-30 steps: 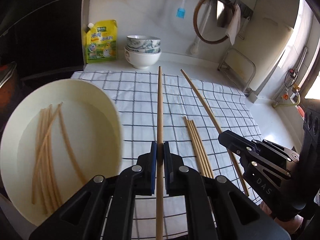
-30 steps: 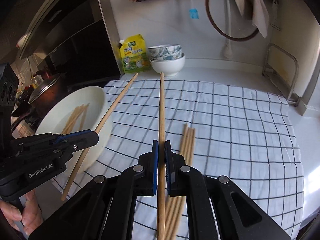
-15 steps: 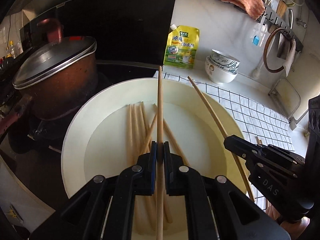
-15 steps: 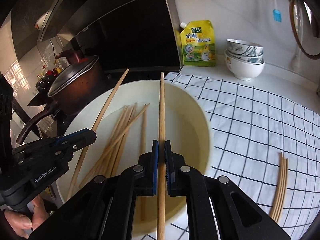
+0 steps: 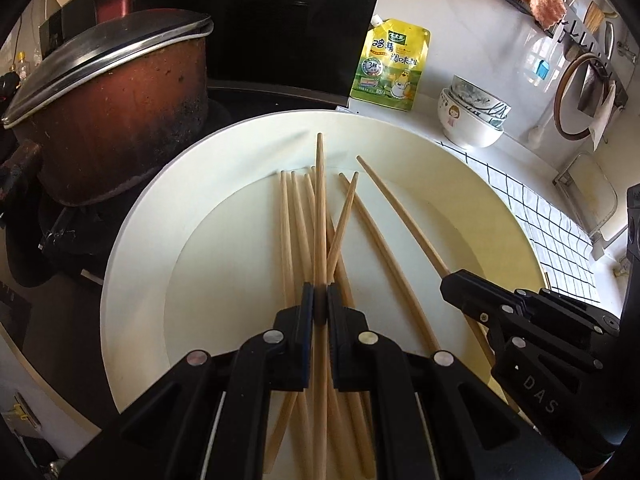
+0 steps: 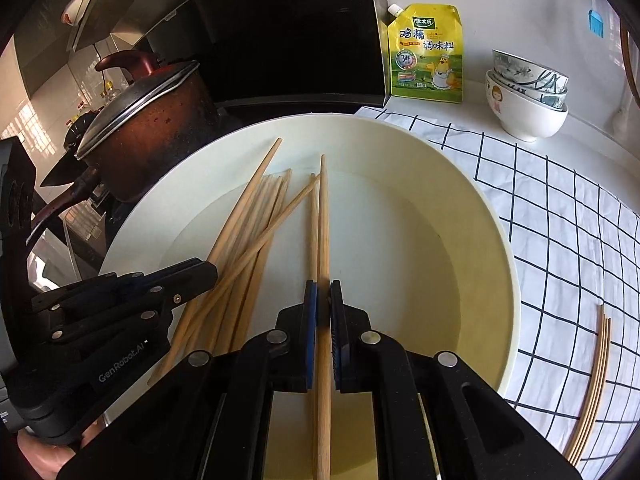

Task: Organize utensils
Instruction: 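Lower the chopsticks into the cream basin and open both grippers, then withdraw both grippers from the basin back over the remaining chopsticks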

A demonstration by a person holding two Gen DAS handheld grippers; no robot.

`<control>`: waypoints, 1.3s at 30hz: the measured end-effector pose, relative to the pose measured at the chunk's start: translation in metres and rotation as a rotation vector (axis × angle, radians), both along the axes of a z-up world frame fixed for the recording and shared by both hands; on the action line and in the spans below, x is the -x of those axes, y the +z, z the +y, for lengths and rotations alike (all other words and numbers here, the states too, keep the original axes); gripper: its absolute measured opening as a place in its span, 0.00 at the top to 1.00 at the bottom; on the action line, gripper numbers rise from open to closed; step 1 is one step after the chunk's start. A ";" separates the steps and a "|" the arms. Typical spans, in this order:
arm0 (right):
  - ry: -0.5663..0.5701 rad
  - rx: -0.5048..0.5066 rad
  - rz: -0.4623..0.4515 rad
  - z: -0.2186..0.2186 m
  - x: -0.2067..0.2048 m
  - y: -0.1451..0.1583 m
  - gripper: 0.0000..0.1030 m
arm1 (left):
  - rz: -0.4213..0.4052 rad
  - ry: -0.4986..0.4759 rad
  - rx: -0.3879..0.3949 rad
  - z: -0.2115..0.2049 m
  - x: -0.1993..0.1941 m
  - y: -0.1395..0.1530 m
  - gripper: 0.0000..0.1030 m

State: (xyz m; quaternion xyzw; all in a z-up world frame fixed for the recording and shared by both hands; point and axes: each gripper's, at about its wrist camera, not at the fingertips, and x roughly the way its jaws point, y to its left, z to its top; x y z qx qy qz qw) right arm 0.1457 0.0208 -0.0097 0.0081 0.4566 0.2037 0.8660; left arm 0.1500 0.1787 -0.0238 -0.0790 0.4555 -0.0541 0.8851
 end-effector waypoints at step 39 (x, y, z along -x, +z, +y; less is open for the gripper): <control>-0.085 -0.039 -0.101 -0.071 0.066 0.028 0.77 | -0.058 0.019 -0.021 -0.037 0.055 0.026 0.50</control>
